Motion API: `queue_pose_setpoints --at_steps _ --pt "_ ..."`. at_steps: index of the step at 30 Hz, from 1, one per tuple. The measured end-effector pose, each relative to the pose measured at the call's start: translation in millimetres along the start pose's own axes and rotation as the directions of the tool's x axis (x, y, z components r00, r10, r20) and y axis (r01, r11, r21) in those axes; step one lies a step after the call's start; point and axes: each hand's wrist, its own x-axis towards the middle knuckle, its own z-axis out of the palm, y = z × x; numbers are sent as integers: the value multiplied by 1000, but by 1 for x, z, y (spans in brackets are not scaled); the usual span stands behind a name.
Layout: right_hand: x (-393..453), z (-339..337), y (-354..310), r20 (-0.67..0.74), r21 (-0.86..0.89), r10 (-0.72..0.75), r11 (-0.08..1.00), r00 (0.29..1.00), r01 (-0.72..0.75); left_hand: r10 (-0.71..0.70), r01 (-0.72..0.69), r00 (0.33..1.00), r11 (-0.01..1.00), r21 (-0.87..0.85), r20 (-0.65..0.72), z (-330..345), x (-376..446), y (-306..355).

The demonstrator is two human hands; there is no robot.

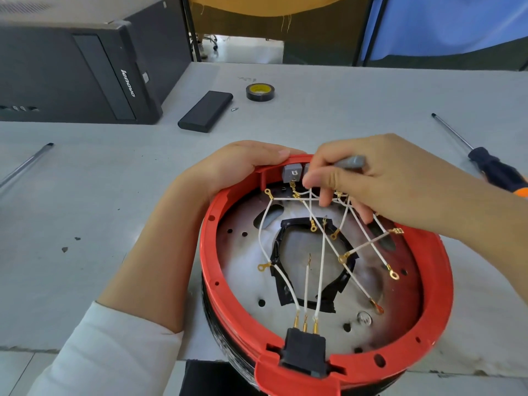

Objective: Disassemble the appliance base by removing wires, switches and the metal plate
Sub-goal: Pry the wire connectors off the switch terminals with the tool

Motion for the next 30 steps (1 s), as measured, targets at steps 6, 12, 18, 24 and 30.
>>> queue_pose_setpoints --at_steps 6,12,18,24,30 --pt "-6 4 -5 69 -227 135 967 988 -116 -5 5 1000 1000 -18 -6 0 0 0" --pt "-6 16 -3 53 -236 128 965 990 -113 -1 1 1000 1000 5 -14 -1 1 -1" --pt "-9 11 -4 52 -143 49 989 997 -42 11 -10 1000 1000 25 -20 -2 1 -1" --pt "-16 9 -6 55 -435 -122 890 991 134 -30 30 1000 999 -44 5 -1 3 -1" --pt "-20 6 -9 125 -566 -235 781 964 264 -54 55 998 990 -126 18 0 1 -1"
